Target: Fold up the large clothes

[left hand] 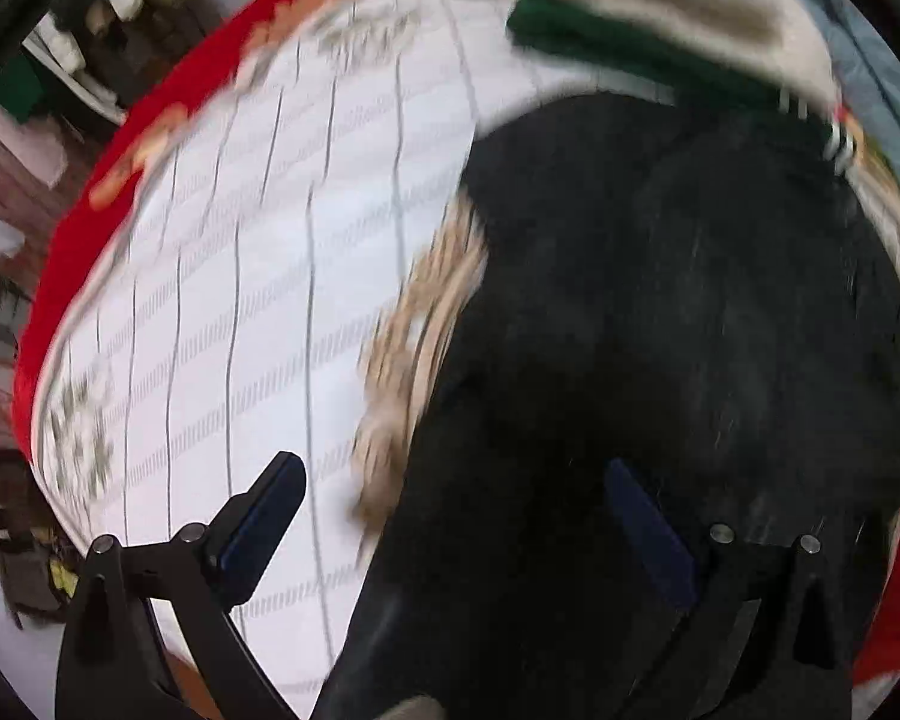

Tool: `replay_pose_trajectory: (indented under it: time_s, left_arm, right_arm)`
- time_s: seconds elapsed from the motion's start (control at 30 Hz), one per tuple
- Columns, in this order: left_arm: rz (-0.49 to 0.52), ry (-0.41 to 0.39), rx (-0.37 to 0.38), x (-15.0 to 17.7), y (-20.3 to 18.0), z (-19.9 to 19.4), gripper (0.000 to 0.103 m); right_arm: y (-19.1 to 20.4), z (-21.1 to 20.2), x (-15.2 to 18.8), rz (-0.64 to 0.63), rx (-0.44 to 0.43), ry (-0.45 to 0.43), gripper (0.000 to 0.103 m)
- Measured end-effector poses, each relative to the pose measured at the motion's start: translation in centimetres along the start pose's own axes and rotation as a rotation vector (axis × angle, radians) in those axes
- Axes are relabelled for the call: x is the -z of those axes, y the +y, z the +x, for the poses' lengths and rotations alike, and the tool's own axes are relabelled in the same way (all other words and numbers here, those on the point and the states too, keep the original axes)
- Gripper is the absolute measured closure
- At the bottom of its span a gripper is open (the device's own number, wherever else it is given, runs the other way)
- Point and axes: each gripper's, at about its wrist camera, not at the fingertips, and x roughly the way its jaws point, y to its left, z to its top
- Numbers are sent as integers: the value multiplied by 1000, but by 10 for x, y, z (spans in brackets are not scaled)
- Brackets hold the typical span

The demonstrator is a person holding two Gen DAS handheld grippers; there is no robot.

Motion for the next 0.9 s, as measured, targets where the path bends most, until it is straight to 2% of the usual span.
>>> replay_pose_trajectory:
  time_s: [0.1,0.17,0.2,0.23,0.27,0.3,0.33,0.4,0.47,0.57,0.7,0.77,0.83,0.9]
  left_arm:
    - [18,106,10,25,9,38,2]
    - [10,137,59,30,11,57,6]
    - [2,114,86,29,12,57,16]
    - [12,77,101,28,12,54,44]
    - [44,43,117,27,8,49,62]
    - [76,23,116,26,5,45,88]
    - [100,20,115,26,2,43,92]
    - [131,19,135,25,3,42,95]
    - [153,10,151,22,10,41,95]
    - [164,-28,129,-1,38,36,95]
    - [177,-41,93,-23,65,40,95]
    - [179,-15,99,-24,68,46,89]
    - [182,7,107,-22,69,49,87]
    - [194,-10,81,-15,63,45,86]
  right_arm:
    - [-20,26,32,34,5,80,41]
    - [-27,46,45,64,-19,110,41]
    - [-28,55,49,77,-17,119,41]
    - [-29,59,53,92,-14,103,42]
    - [-28,59,55,108,-11,77,42]
    - [-26,57,56,118,-20,60,57]
    - [-23,56,57,122,-42,52,87]
    - [-10,53,60,126,-55,65,95]
    - [4,49,62,121,-61,57,96]
    - [33,39,69,119,-117,62,97]
    - [50,30,102,138,-199,93,99]
    - [41,41,115,149,-140,123,98]
    - [26,65,130,198,-88,189,98]
    - [26,72,133,140,-28,210,98]
